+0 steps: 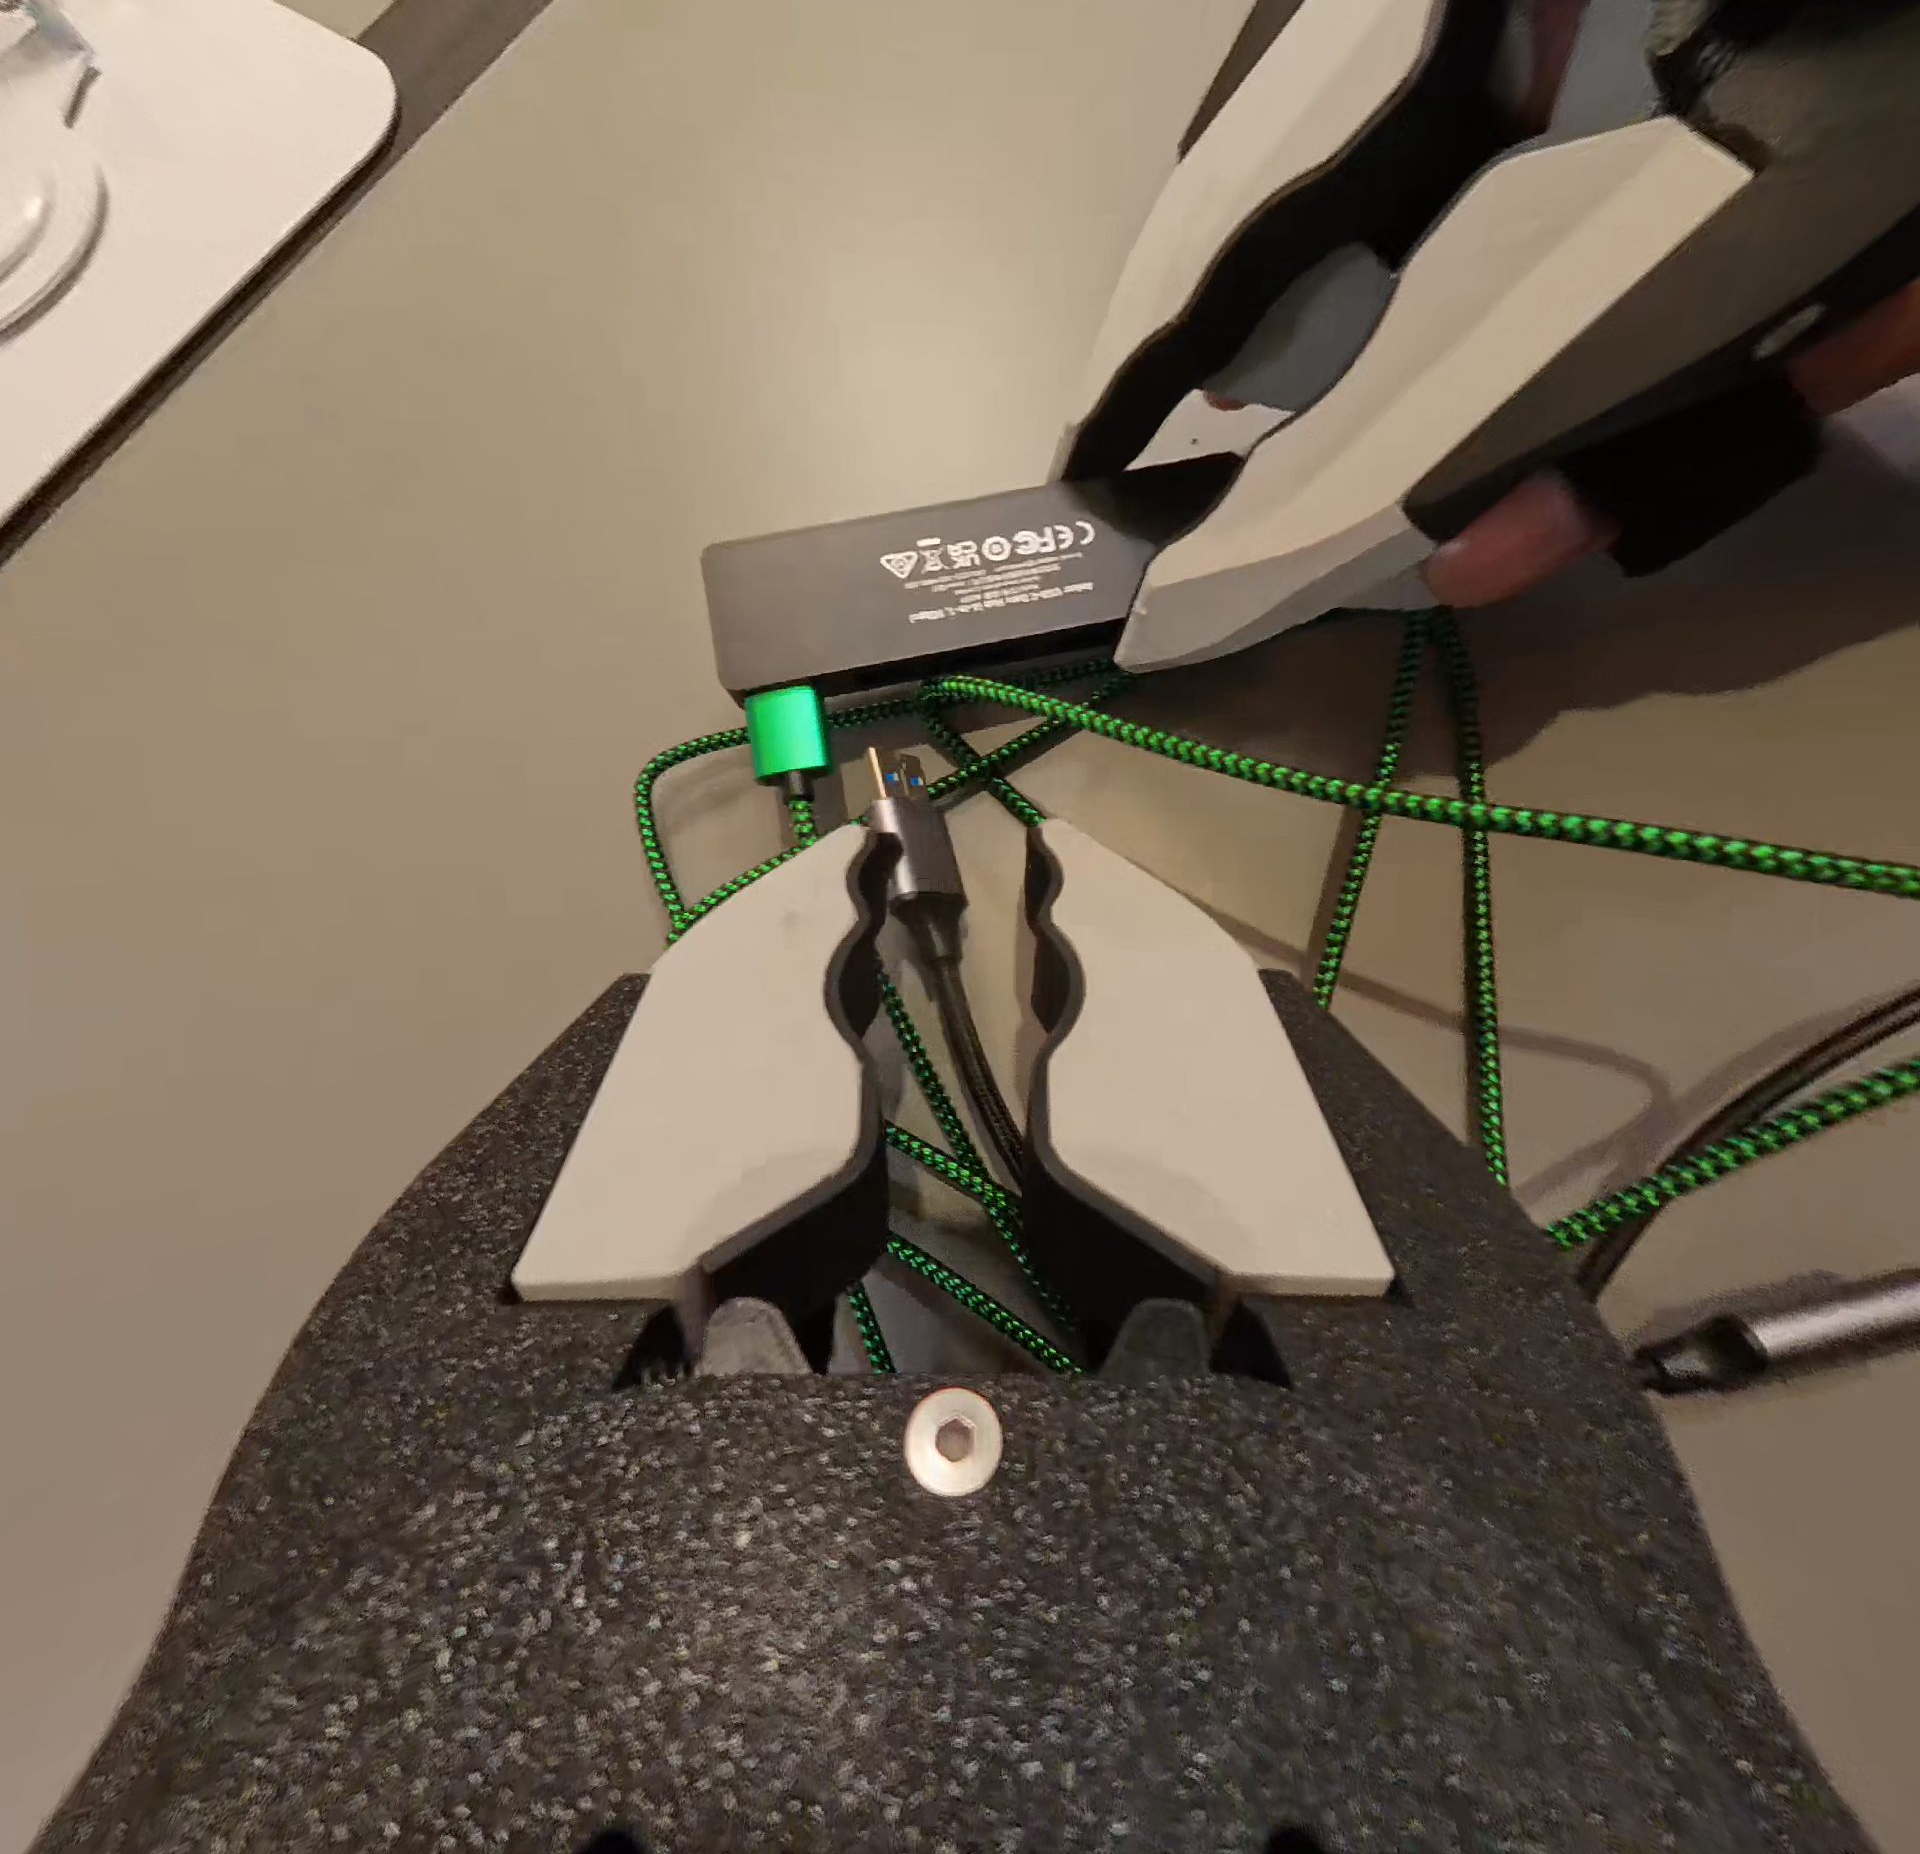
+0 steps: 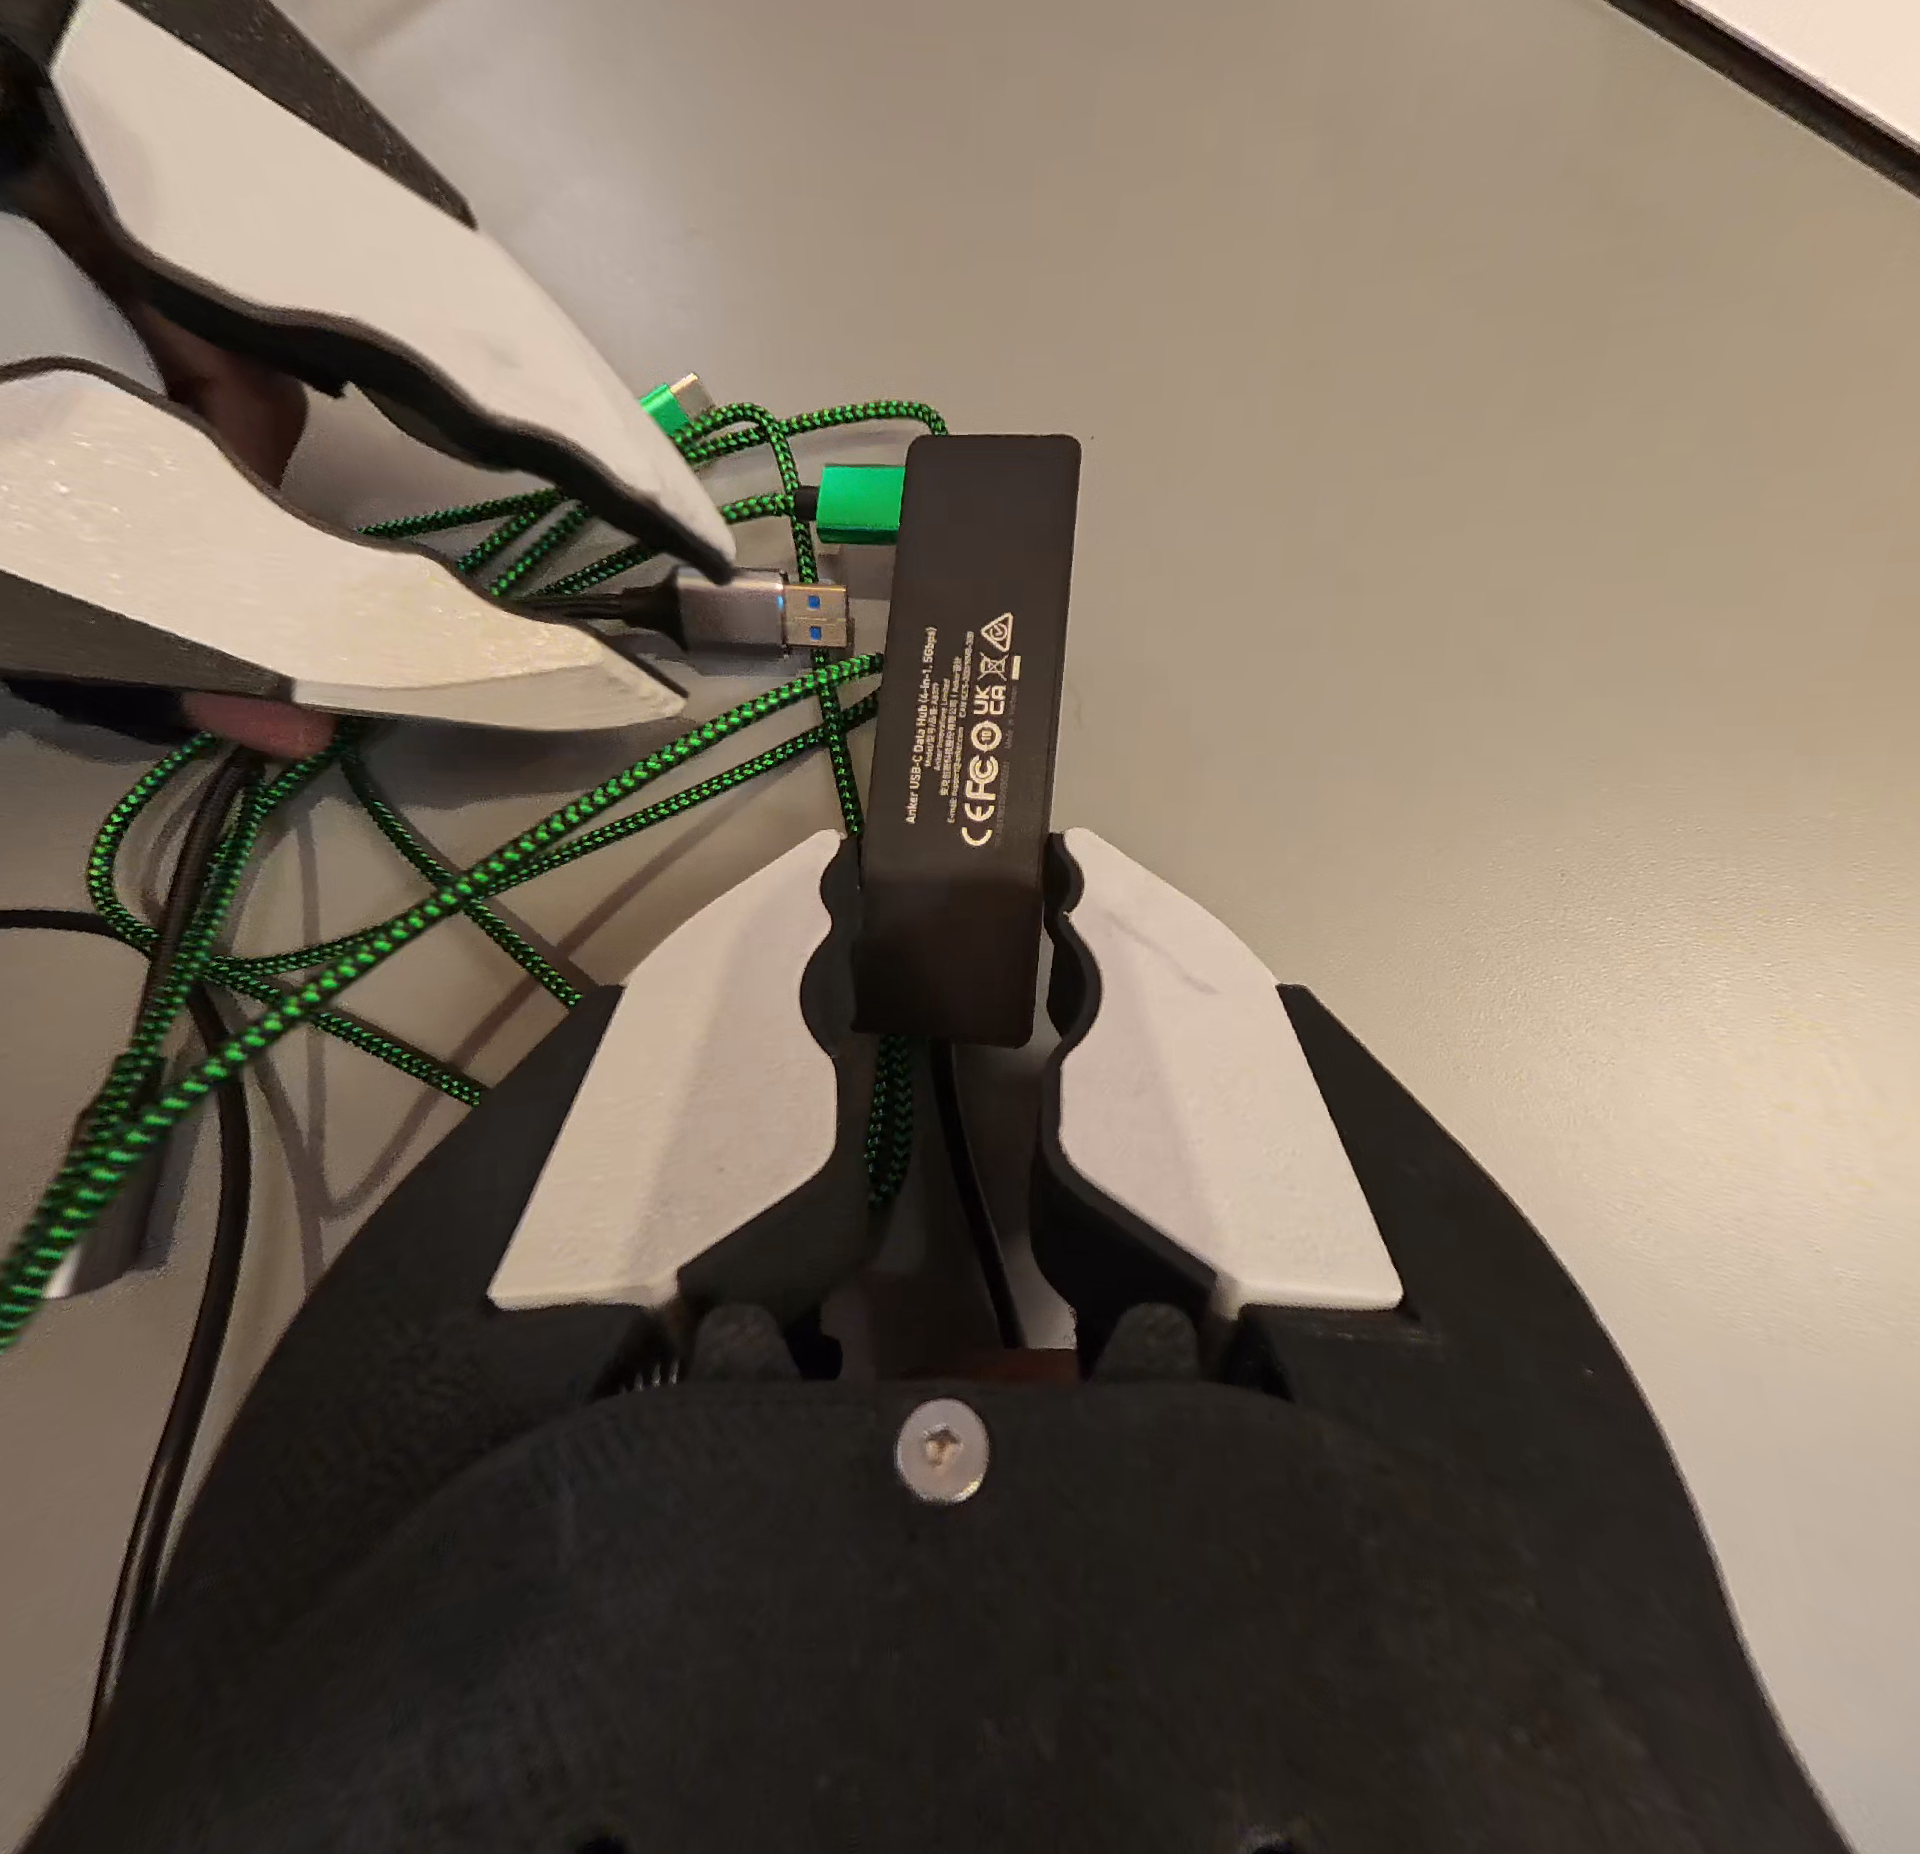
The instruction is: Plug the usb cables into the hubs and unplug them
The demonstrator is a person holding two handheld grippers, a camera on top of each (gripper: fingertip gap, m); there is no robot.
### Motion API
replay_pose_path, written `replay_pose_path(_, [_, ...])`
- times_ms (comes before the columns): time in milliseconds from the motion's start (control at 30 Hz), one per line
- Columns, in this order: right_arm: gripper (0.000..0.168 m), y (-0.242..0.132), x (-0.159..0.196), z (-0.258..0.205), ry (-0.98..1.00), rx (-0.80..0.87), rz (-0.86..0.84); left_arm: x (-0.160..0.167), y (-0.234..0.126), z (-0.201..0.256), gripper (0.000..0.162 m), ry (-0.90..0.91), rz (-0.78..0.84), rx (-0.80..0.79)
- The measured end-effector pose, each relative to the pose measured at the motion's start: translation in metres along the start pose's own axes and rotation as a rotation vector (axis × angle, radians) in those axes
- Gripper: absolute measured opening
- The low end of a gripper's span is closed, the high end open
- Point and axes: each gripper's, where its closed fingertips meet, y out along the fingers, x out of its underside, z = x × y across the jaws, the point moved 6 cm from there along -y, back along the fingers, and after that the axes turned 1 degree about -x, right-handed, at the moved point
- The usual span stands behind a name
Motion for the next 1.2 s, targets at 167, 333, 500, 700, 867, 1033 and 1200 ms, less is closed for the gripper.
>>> replay_pose_path(167, [0.033,0.002,0.001,0.000,-0.006,0.001,-0.014,0.004,0.007,-0.002,0.029,0.029,-0.044,-0.039])
replay_pose_path(333, [0.034,0.003,0.002,-0.001,-0.013,0.000,-0.026,0.009,0.012,-0.003,0.024,0.010,-0.071,-0.027])
replay_pose_path(500, [0.034,0.002,0.002,0.000,-0.003,-0.006,-0.015,0.011,0.008,0.002,0.019,0.049,-0.044,0.052])
replay_pose_path(700, [0.033,0.000,0.002,0.002,0.011,-0.006,-0.011,0.004,-0.015,-0.003,0.016,0.063,0.142,0.149])
replay_pose_path(867, [0.032,-0.007,-0.003,0.004,0.006,-0.017,0.044,-0.003,-0.038,-0.015,0.013,0.081,0.324,0.174])
replay_pose_path(1033, [0.035,-0.029,-0.020,0.001,-0.047,-0.021,0.191,-0.011,-0.066,-0.008,0.013,0.350,0.546,0.080])
replay_pose_path(1200, [0.033,-0.044,-0.037,-0.034,-0.224,-0.172,0.373,-0.019,-0.090,0.009,0.013,0.620,0.678,-0.115])
